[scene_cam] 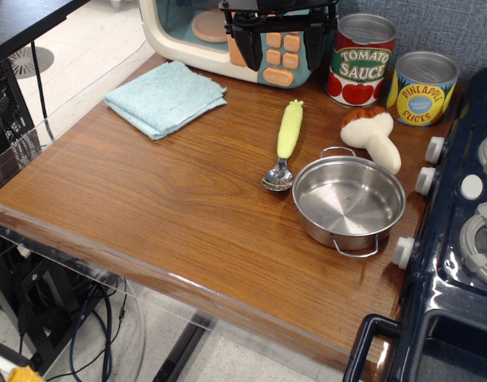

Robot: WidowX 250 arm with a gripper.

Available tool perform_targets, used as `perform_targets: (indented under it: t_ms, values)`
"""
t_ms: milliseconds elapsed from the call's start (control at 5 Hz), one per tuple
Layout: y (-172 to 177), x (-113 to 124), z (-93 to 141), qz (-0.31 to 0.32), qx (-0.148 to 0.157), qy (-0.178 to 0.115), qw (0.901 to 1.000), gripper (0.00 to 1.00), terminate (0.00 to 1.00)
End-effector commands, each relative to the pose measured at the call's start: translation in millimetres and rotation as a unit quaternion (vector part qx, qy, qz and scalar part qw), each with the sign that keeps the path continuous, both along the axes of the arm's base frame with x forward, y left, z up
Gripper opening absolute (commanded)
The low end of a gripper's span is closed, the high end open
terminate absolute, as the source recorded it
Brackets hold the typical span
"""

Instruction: Put the mushroom on top of the napkin.

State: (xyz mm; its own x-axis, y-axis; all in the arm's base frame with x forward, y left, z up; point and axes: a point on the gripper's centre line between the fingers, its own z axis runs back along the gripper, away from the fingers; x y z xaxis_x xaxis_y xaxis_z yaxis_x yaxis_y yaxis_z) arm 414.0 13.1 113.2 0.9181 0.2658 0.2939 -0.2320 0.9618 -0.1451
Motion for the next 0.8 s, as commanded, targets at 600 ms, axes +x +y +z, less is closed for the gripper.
perform_targets:
  t_ms: [600]
  values:
    - [-60,11,0,-0.124,-0.006,-0.032,0.9918,1.00,0.00]
